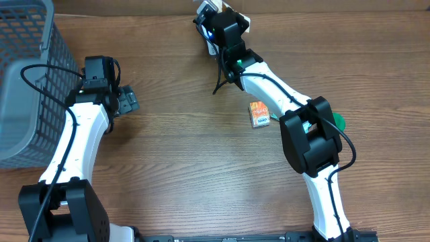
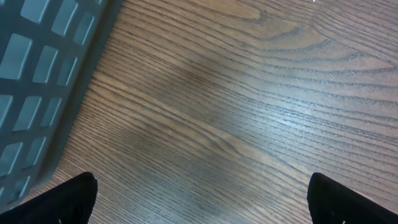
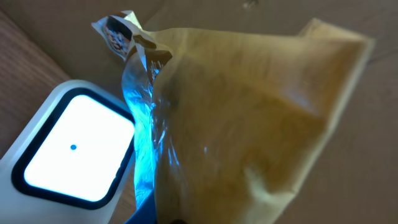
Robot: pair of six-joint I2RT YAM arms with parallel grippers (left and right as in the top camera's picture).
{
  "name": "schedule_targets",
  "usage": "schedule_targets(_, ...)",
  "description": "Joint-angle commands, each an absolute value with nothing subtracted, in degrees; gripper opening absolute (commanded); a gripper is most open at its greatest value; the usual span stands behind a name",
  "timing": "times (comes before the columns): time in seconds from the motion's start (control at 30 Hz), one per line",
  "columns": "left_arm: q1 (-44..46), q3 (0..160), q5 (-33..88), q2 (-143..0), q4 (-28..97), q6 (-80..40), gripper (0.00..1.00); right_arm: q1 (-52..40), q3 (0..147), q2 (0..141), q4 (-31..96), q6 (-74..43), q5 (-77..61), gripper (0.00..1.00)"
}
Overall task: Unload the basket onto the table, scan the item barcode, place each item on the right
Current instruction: 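Hold the snack bag up to the white scanner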
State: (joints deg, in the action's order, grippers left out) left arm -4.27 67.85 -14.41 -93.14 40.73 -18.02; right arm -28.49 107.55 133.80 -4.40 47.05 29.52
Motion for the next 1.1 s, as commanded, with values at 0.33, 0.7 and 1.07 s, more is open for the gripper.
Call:
schedule_targets(0.33,-4.5,68.4,-15.0,-93.0,40.6,-18.2,1.00,-30.3,107.5,133.3,-8.3,47.0,33.4,0.04)
schedule_targets(0.7,-4.5,68.4,-15.0,-93.0,40.6,-18.2,1.00,-32.8,107.5,133.3,0.0,46.3,33.4,0.04)
schedule_targets(1.07,-4.4,68.4,-15.0,-93.0,40.6,-18.2,1.00,-33.5,107.5,133.3,3.3,43.5,32.7,0.04)
